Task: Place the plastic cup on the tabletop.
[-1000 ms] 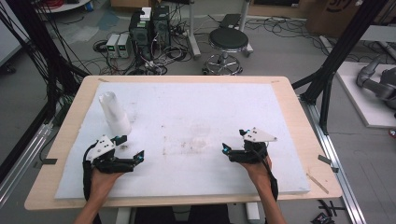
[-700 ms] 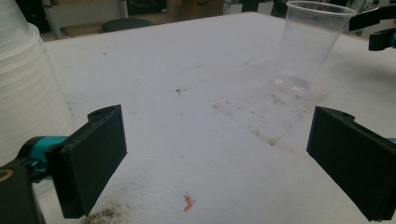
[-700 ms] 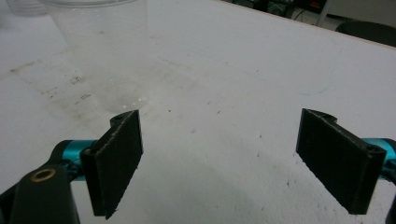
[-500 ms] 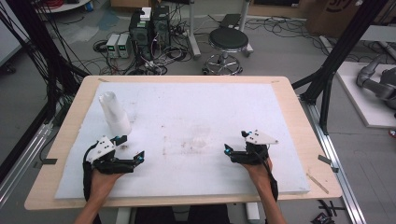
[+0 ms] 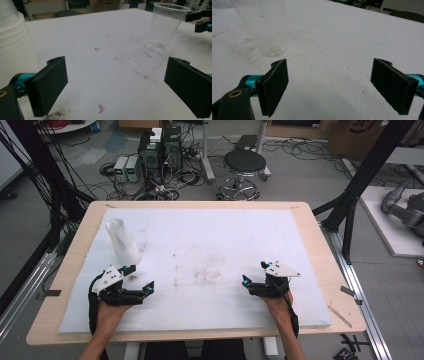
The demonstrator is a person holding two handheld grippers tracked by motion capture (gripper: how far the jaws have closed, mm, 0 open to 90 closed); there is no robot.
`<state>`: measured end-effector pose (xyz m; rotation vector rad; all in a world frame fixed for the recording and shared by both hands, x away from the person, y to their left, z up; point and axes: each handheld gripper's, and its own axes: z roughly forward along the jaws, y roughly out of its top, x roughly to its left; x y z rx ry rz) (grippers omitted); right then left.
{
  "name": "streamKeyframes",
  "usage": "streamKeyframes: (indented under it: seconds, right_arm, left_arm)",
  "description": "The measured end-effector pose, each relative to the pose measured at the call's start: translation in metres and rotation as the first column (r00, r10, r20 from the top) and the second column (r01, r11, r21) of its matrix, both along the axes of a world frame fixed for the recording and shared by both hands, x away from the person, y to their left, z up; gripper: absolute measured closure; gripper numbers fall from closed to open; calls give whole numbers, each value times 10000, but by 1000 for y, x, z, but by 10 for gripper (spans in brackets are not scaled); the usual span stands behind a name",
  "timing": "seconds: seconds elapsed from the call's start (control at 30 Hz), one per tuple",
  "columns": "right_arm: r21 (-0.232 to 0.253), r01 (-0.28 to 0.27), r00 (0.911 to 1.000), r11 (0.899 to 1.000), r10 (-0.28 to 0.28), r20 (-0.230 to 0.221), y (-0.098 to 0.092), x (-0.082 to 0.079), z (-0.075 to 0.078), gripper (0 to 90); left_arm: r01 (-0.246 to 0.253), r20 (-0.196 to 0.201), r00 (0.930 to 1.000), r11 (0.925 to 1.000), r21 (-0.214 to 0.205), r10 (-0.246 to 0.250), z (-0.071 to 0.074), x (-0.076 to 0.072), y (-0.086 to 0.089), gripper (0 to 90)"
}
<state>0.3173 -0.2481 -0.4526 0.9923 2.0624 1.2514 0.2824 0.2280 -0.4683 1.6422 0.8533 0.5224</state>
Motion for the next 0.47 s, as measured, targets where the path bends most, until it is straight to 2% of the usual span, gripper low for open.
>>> streamKeyframes:
  seconds: [0.1, 0.33, 0.47]
  right_arm:
    - [-169, -45, 10000, 9998, 46, 73, 1, 0, 0, 147]
    - [-178, -39, 9998, 9998, 42, 208, 1, -3, 0, 147]
    - [-217, -16, 9998, 9998, 21, 212, 2, -3, -1, 147]
  left_arm:
    - [9, -21, 10000, 10000, 67, -9, 0, 0, 0, 48]
    - [-2, -50, 10000, 10000, 87, 3, 0, 0, -1, 48]
    - [-32, 112, 9999, 9999, 97, 31, 0, -2, -1, 48]
